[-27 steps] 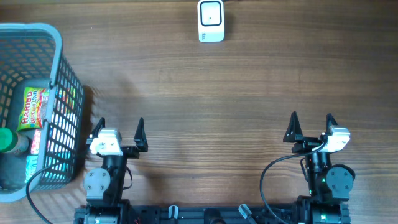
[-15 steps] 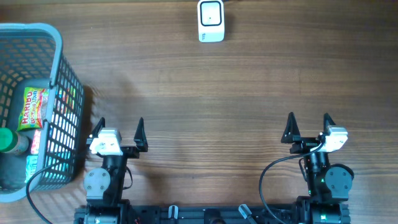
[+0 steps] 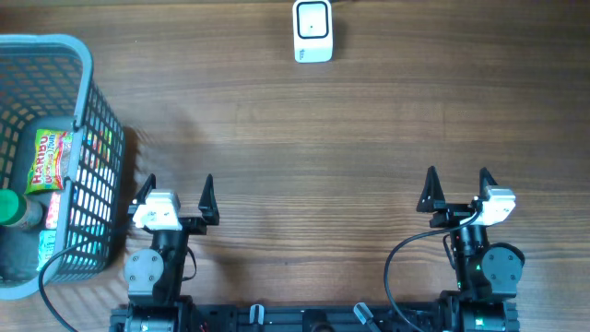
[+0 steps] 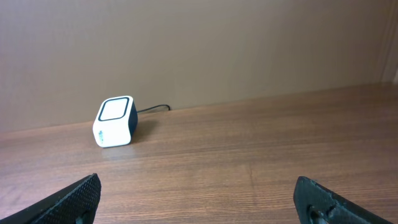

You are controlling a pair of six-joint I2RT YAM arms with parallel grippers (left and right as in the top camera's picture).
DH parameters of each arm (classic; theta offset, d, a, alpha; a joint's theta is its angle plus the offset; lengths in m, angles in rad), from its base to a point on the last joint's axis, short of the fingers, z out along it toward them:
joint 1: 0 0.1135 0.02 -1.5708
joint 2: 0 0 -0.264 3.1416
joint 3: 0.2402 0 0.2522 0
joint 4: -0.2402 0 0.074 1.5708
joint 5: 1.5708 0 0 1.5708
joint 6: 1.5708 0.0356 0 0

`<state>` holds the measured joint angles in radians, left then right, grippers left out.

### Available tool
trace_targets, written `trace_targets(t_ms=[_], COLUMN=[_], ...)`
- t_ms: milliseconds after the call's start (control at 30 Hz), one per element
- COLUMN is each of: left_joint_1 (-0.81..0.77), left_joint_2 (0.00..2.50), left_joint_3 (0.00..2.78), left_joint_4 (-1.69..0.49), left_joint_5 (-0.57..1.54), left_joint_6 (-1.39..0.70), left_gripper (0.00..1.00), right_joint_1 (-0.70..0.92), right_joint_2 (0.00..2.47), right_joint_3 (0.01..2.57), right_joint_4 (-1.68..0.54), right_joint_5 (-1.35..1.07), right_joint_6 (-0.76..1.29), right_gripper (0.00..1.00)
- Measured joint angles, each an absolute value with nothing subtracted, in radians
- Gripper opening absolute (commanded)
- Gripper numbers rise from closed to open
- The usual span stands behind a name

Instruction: Scan the item barcode

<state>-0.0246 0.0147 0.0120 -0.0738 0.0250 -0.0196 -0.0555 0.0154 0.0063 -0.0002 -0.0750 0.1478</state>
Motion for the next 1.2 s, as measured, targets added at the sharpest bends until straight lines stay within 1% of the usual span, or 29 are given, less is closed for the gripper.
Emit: trace_targets(t_ms=[800, 900, 967, 1033, 1200], left_joint_1=[-0.025, -0.024, -0.024, -0.024, -0.024], left_joint_2=[0.015, 0.014, 0.014, 0.014, 0.014], left_joint_3=[0.012, 0.007, 0.009, 0.01, 0.051], left_joint_4=[-0.073, 0.031, 0.057, 0.057, 0.042], left_joint_5=[0.025, 0.165, 0.27, 0.315, 0.346], left_joint_6=[-0.02, -0.019, -0.02, -0.044, -0.15], left_gripper=[1.0, 1.0, 1.0, 1.0, 1.0], right_joint_1=[-0.056, -0.056, -0.056, -0.056, -0.056], right_joint_2=[0.015, 0.015, 0.015, 0.015, 0.015], right_joint_3=[0.006, 0.006, 0.006, 0.006, 0.006], right_joint_4=[0.0, 0.0, 0.0, 0.0, 0.0], right_joint_5=[-0.075, -0.075, -0.075, -0.075, -0.075], right_joint_6=[0.148, 0.148, 0.148, 0.148, 0.148], right_gripper=[1.0, 1.0, 1.0, 1.0, 1.0])
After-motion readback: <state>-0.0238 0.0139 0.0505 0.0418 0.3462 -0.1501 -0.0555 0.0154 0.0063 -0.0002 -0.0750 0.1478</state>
